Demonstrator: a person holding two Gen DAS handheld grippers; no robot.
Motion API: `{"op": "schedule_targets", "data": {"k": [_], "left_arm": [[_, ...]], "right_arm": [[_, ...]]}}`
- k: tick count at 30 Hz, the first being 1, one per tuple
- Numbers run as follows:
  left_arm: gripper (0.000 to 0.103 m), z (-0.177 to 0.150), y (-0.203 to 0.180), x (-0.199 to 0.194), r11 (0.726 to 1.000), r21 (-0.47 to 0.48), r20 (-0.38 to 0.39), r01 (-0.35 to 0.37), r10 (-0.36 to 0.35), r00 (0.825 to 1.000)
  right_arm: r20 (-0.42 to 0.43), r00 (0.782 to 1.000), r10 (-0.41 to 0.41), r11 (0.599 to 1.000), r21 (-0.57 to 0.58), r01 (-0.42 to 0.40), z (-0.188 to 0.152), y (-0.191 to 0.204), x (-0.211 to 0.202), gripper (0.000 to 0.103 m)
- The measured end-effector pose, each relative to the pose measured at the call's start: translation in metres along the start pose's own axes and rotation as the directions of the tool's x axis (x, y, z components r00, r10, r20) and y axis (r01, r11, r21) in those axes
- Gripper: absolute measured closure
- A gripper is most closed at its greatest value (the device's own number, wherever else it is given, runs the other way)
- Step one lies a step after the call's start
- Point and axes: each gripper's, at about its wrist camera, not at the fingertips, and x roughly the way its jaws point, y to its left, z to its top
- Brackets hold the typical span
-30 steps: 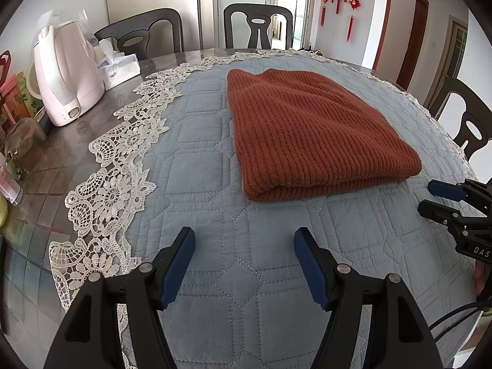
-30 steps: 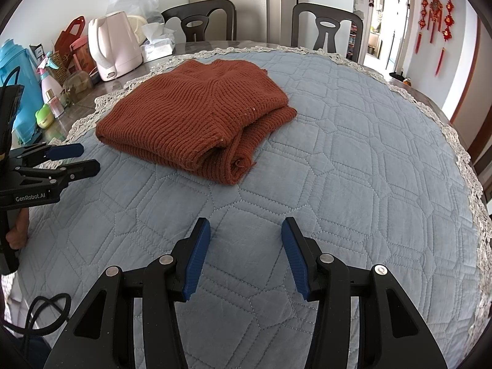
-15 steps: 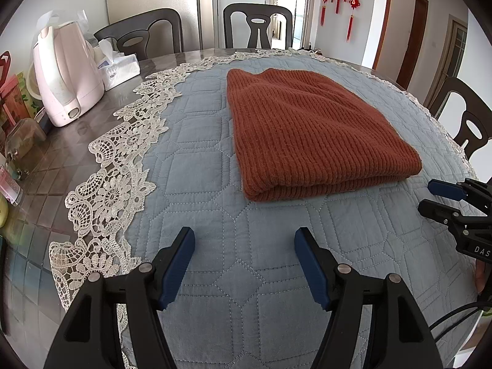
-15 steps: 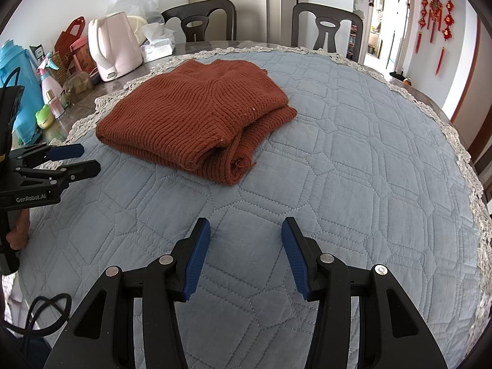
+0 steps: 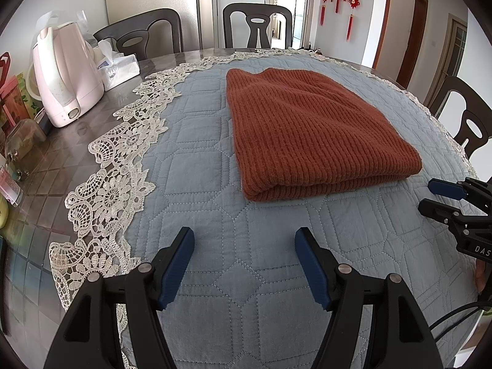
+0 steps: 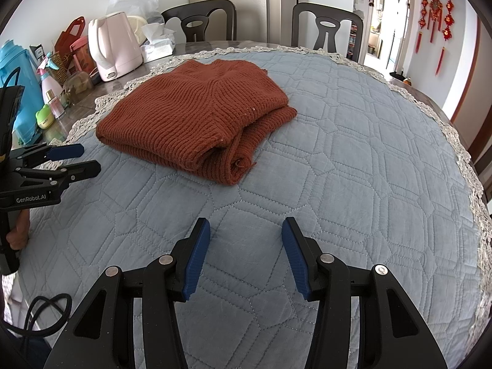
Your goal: Fold small clothes
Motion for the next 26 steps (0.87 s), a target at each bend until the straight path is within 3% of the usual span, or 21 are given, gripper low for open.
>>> {"op": "schedule_targets", "data": {"k": [26], "left_arm": [[0.031, 0.0003, -0.0011, 0.0004, 1.000, 0.002, -0.001, 0.004, -0.004, 1.000]], "right_arm": [[0.000, 1.000, 0.001, 1.000, 0.001, -0.001, -0.0007, -0.0008, -0.0004, 0.053]]}}
